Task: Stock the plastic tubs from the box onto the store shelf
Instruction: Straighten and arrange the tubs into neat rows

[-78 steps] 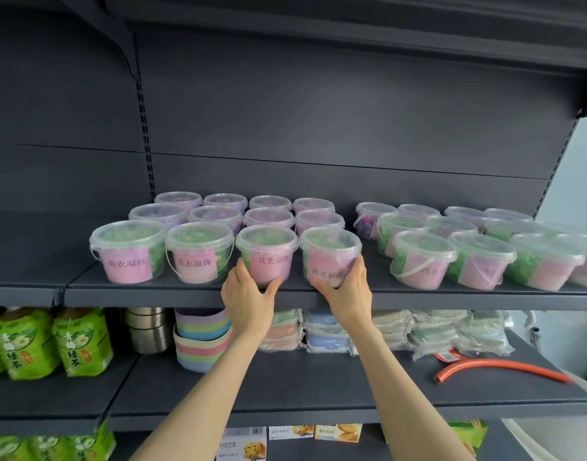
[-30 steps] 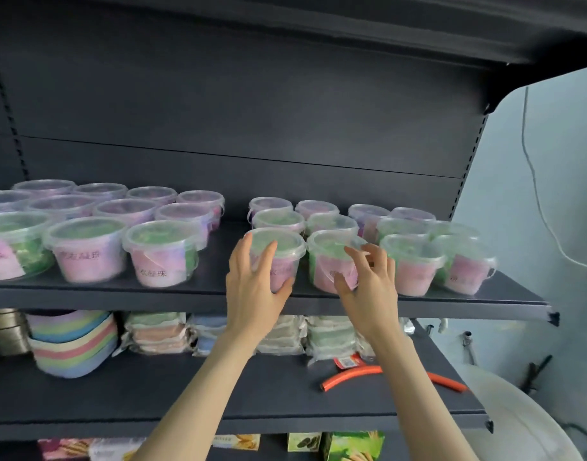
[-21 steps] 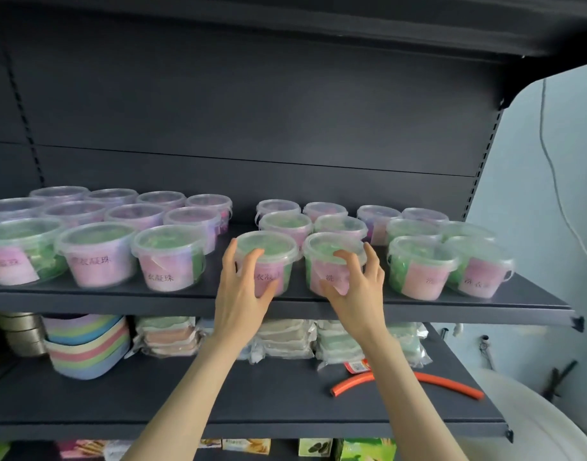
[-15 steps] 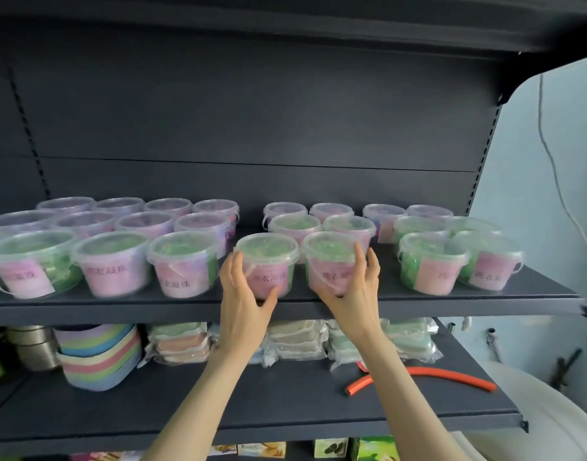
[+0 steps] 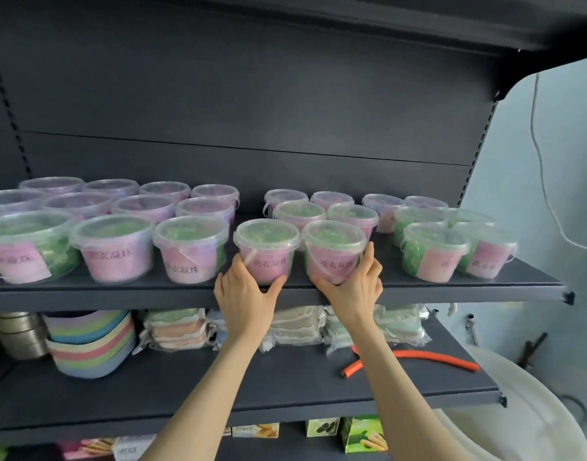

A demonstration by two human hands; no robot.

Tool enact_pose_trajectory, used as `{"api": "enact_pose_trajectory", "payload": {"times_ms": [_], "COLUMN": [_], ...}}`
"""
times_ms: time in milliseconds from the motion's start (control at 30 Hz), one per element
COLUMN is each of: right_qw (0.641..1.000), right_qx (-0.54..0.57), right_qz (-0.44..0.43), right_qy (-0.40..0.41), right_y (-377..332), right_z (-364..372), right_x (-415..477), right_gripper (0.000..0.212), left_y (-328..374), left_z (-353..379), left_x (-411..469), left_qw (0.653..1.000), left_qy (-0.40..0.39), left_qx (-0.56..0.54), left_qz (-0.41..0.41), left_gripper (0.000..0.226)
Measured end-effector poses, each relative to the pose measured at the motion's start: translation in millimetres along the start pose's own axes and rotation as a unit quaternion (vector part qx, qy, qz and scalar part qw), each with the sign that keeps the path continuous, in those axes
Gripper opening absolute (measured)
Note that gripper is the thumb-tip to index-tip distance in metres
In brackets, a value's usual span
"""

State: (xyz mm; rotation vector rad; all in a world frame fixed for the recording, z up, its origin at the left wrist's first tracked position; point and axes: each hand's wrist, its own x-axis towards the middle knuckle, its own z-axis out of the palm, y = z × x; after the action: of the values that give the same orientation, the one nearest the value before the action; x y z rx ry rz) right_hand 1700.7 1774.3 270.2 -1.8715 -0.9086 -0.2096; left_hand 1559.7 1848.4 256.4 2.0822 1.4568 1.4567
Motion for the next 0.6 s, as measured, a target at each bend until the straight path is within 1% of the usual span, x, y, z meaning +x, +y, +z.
{"api": "enact_pose_trajectory", "payload": {"times_ms": [67, 200, 333, 467, 600], "right_qw": [1.0, 0.999, 0.998, 0.997, 0.998], "right_qx": [-0.012, -0.03, -0.053, -0.055, -0.044], "right_qz": [0.002, -0.005, 0.003, 0.006, 0.006], "right_qy": [-0.011, -0.02, -0.038, -0.06, -0.051], "right_y": [1.4, 5.0, 6.7, 8.1, 9.8], "right_z": [1.2, 1.5, 3.3, 4.5, 4.3], "right_x": [0.8, 2.2, 3.3, 5.3, 5.5], "right_gripper": [0.122, 0.108, 0.106, 0.104, 0.098], "left_y": [-1.4, -3.7, -8.0, -5.7, -3.2], "left_z": [-1.0, -3.0, -5.4, -3.5, -2.3], "left_x": [-0.3, 0.5, 4.1, 2.8, 3.6], "left_qw": [1.0, 1.0, 1.0, 1.0, 0.999], "left_qy": [-0.003, -0.004, -0.001, 0.005, 0.014], "left_qx": [0.002, -0.01, -0.006, -0.005, -0.011], "left_qz": [0.005, 0.005, -0.014, -0.027, -0.036], "left_gripper": [0.086, 0.083, 0.076, 0.075, 0.076]}}
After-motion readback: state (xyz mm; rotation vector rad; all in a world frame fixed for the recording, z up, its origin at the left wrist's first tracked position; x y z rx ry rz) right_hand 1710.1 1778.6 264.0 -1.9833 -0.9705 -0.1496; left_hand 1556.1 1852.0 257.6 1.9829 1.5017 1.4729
